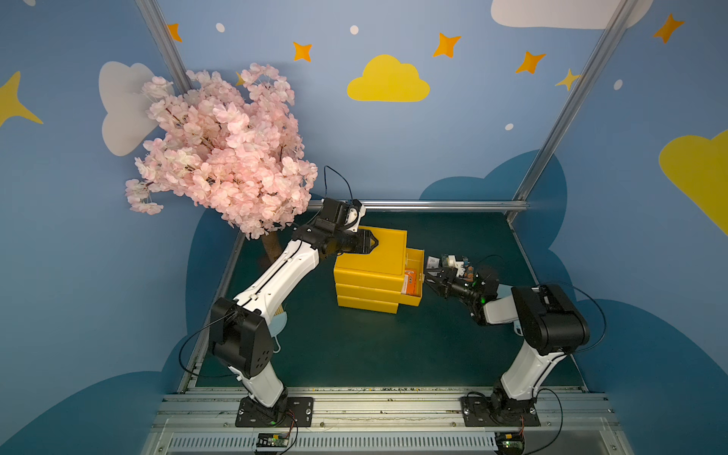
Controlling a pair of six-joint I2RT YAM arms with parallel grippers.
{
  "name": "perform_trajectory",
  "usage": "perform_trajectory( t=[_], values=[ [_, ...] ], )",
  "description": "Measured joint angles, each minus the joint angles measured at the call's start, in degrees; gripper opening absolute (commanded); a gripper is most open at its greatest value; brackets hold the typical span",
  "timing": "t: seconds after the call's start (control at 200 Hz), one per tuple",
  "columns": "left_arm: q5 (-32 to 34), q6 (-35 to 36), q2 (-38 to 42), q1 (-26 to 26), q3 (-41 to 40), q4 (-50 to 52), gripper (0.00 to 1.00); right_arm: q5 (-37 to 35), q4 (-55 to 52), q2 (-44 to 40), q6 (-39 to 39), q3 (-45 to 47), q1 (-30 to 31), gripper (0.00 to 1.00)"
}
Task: Take the seed bags out of the drawer
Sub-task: Open the drawer in the storage box.
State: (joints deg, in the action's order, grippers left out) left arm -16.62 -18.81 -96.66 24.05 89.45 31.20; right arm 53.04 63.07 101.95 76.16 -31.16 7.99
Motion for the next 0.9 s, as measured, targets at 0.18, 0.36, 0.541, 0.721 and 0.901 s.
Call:
perform_trajectory(
  t=[0.18, 0.36, 0.541, 0.721, 0.901],
  values=[
    [-0.1, 0.0, 0.0, 0.1, 0.0, 0.1, 0.52, -0.2, -13.5, -6.2, -7.1, -0.6, -0.8, 0.11],
    [-0.2, 0.0, 0.3, 0.1, -0.4, -0.2, 0.52, -1.6, -32.1, -12.4, -17.4, -4.9, -0.8, 0.11],
    [-0.5, 0.0, 0.3, 0.1, -0.5, -0.3, 0.52, -1.6, -39.7, -13.7, -21.7, -6.7, -0.8, 0.11],
    [-0.5, -0.1, 0.4, 0.1, -0.8, -0.6, 0.52, -0.7, -40.8, -12.0, -22.3, -6.8, -1.5, 0.11],
    [-0.5, -0.1, 0.4, 0.1, -0.8, -0.7, 0.52, 1.7, -38.5, -11.4, -21.8, -7.3, -2.2, 0.11]
  ],
)
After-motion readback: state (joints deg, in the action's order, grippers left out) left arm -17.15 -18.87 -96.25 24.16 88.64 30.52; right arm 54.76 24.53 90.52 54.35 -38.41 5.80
